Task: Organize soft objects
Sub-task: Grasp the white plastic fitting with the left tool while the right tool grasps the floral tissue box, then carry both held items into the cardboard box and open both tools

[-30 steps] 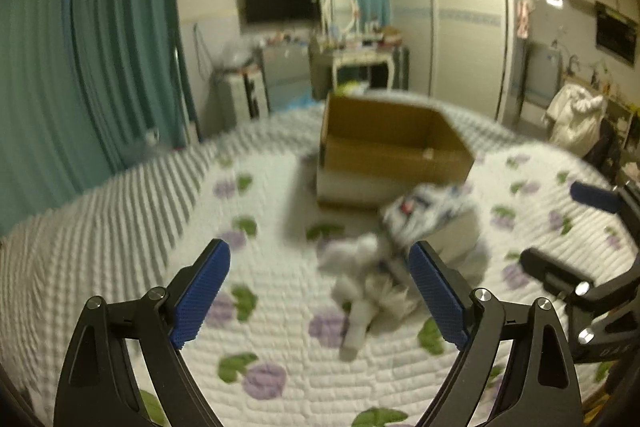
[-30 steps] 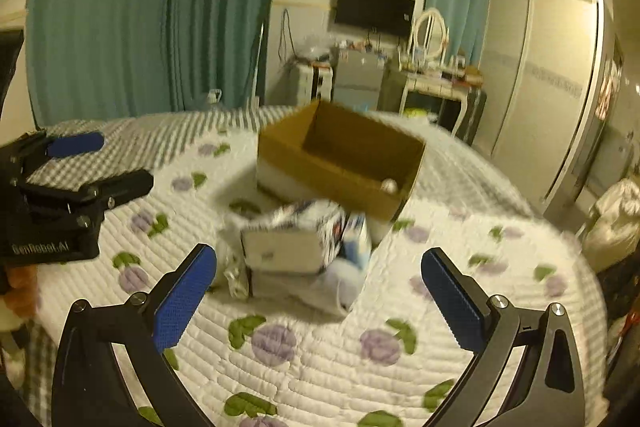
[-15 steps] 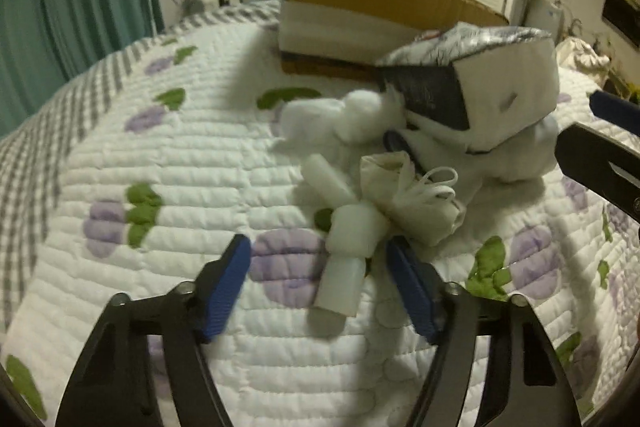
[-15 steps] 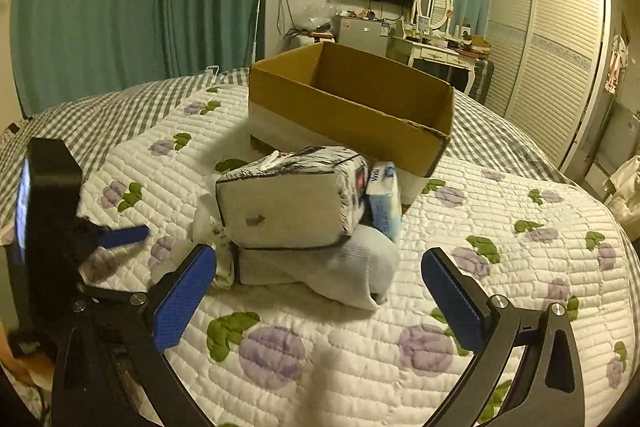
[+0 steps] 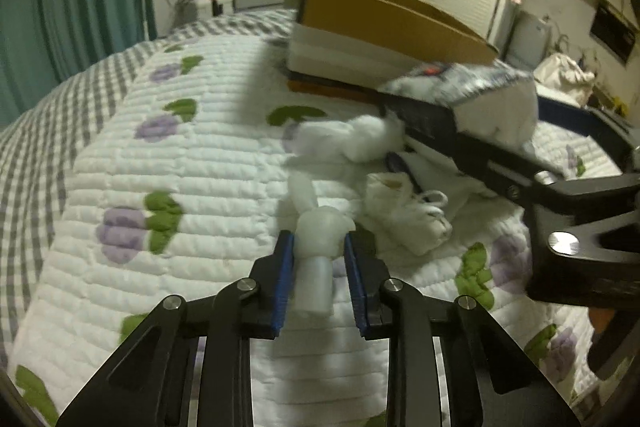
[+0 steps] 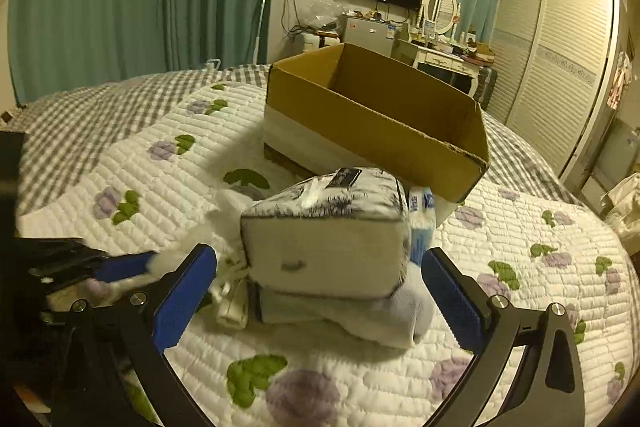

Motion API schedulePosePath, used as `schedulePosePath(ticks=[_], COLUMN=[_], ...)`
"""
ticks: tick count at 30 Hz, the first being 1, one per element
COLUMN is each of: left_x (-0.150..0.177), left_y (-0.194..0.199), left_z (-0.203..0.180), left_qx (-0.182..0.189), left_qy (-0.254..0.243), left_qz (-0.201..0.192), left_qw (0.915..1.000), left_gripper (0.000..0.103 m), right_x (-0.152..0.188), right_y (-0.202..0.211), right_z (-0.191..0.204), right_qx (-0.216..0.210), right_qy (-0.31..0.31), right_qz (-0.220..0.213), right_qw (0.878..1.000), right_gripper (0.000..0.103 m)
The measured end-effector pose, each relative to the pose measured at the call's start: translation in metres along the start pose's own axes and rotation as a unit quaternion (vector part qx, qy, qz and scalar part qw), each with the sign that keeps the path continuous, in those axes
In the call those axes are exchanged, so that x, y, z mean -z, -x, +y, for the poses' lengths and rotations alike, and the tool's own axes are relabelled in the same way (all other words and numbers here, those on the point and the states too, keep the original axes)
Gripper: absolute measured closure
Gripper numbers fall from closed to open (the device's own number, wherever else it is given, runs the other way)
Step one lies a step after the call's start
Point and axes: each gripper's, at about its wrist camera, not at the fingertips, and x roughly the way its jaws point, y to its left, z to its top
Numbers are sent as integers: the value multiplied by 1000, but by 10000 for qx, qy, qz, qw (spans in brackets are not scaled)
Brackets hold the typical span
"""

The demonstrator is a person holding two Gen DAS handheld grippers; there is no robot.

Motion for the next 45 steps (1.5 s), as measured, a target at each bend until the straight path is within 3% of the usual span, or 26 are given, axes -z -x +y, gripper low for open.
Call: schedulePosePath(ticks=[4,10,14,19,28,38,45], left_x=[-4,-7,-6,-4,-3,-64,-132], left_y=[5,8,14,30,68,120,111], left_z=[10,13,12,11,-10,-45,-61], left_qx=[-5,-18,-33,120,271,420,387], left_qy=[126,127,126,162,-8,-371,-638], left_qz=[-89,-127,-144,-140,-317,-1055,-1447], left_qw=[9999,9998,9998,9997,9991,9928,9867], left_gripper=[78,79,81,83,83,83,83], right_x=[-2,2,5,7,14,-15,-62], right_y=[-14,-16,-8,21,79,135,136], right_z=[2,7,-1,-14,-24,-49,-86], right_qx=[85,285,153,-251,-306,-411,-460], right_qy=[-1,148,-36,-502,-696,-754,-849], right_qz=[82,26,-37,-273,-536,-1031,-1313], right_qw=[9999,9995,9999,9981,9957,9910,9866], right_gripper=[0,17,23,28,30,30,30])
